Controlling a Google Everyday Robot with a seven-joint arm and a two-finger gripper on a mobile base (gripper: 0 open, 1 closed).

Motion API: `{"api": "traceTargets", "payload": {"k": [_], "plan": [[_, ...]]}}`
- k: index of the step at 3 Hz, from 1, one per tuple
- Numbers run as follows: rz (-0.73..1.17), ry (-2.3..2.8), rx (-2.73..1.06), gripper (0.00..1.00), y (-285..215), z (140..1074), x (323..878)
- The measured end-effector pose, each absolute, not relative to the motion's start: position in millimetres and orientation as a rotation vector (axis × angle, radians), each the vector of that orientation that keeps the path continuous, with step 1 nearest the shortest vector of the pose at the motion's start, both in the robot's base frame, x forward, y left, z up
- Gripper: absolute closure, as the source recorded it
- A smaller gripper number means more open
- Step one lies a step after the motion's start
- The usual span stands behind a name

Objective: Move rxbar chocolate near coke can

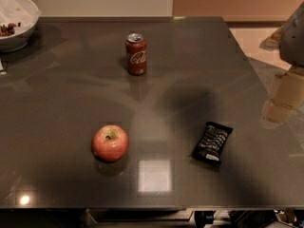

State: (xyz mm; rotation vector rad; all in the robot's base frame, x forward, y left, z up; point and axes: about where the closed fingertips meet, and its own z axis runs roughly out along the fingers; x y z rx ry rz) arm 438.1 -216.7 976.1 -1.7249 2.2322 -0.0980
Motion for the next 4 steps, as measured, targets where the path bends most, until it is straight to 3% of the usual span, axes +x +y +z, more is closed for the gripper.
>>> {"api": "traceTargets", "payload": {"k": [2, 4], "plan": [[-0.047, 2.187, -1.773, 0.00, -208, 969, 439], [0.171, 1.969, -2.026, 0.00, -173, 920, 433]]}}
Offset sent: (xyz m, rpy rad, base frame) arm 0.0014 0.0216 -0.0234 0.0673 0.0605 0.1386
